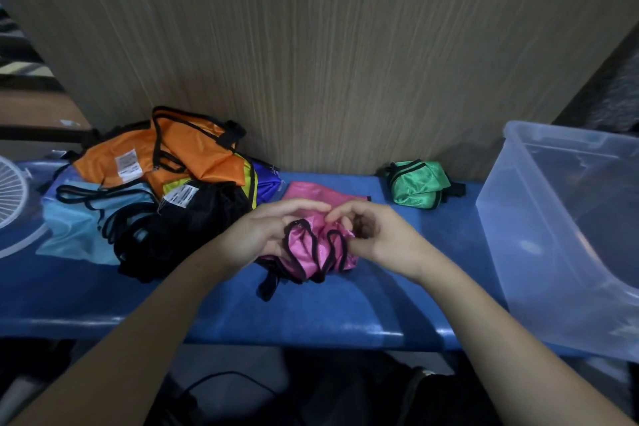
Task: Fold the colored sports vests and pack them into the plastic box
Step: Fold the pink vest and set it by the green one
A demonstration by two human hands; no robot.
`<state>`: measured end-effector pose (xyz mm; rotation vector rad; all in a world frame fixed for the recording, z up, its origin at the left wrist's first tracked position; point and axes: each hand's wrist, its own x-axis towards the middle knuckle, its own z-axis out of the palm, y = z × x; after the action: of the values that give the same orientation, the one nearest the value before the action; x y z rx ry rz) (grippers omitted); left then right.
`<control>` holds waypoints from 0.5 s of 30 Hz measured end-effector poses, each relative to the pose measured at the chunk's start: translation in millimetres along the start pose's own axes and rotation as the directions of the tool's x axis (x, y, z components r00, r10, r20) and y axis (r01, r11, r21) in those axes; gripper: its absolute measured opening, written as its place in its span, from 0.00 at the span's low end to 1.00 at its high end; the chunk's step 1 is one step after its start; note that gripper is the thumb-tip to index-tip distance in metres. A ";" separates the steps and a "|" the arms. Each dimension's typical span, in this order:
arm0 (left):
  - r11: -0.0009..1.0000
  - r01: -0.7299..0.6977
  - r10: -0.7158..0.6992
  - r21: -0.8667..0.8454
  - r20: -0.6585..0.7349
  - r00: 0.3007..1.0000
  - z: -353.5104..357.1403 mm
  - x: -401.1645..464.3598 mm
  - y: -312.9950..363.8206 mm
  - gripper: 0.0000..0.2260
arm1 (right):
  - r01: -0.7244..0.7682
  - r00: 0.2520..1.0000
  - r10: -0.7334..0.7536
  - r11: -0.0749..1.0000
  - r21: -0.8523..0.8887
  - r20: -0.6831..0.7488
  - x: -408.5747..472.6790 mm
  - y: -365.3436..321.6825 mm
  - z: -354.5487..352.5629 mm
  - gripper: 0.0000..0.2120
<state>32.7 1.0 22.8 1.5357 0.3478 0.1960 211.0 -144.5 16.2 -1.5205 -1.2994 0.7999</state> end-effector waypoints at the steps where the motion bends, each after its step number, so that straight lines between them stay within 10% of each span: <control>1: 1.000 -0.002 0.002 -0.013 -0.006 1.000 0.5 0.2 -0.5 0.25 | 0.003 1.000 -0.003 1.000 -0.015 0.006 0.1 0.3 0.8 0.18; 15: 0.972 0.074 -0.060 -0.223 0.072 0.996 3.8 6.3 -10.5 0.25 | 0.085 0.977 -0.150 0.924 -0.373 -0.150 3.1 5.2 9.6 0.08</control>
<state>38.9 -0.8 11.7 1.3009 0.3141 0.1272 204.8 -139.0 8.4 -1.7387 -1.4457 0.3461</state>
